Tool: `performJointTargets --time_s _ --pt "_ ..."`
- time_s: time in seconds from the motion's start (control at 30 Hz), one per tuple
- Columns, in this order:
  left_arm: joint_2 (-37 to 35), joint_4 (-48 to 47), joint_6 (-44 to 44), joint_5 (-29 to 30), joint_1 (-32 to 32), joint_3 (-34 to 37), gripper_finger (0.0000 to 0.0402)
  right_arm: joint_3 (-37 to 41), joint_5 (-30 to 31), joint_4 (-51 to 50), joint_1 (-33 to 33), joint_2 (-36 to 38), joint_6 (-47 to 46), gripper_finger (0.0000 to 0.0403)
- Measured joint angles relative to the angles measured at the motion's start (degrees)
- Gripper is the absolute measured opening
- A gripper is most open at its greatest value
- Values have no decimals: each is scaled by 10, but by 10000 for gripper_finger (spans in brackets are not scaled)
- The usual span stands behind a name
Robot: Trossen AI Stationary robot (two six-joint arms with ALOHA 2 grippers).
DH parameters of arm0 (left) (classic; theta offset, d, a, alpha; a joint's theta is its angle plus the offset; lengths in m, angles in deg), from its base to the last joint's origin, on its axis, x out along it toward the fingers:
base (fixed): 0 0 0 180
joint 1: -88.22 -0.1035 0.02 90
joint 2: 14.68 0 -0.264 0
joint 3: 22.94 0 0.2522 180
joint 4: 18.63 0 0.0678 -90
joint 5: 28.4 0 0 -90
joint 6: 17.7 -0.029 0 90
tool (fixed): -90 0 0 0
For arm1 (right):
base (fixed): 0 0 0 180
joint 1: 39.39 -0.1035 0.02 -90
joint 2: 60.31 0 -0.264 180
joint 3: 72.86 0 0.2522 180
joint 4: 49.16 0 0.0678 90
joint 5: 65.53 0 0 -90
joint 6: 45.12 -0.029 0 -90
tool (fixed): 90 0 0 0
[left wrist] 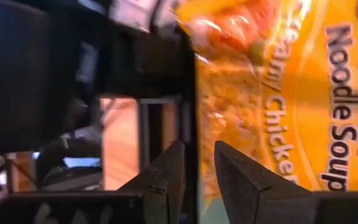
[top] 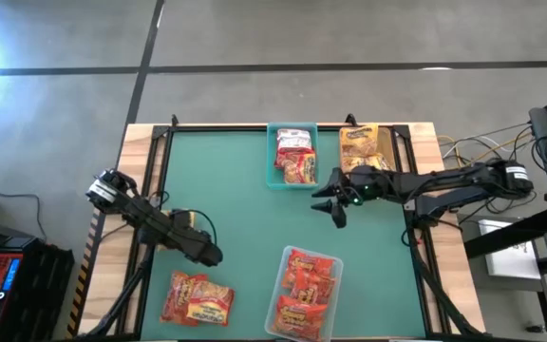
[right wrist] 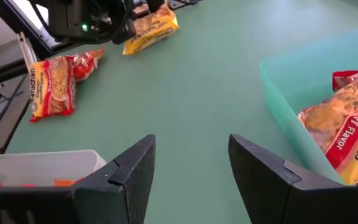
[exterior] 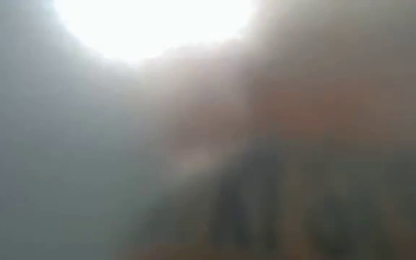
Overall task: Sort Maruchan noodles
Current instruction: Put the yellow noodle pack into the transparent orange bin
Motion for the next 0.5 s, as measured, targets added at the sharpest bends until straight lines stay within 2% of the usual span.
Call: performJointTargets --time_s 0.17,0.3,0.5 --pt "-2 74 0 -5 0 36 75 0 0 -1 -1 -6 -4 192" --pt "-1 81 10 15 0 20 75 0 0 -1 -1 -6 -6 192" --pt "0 105 0 126 -2 -55 75 0 -1 -1 -1 -4 -11 192"
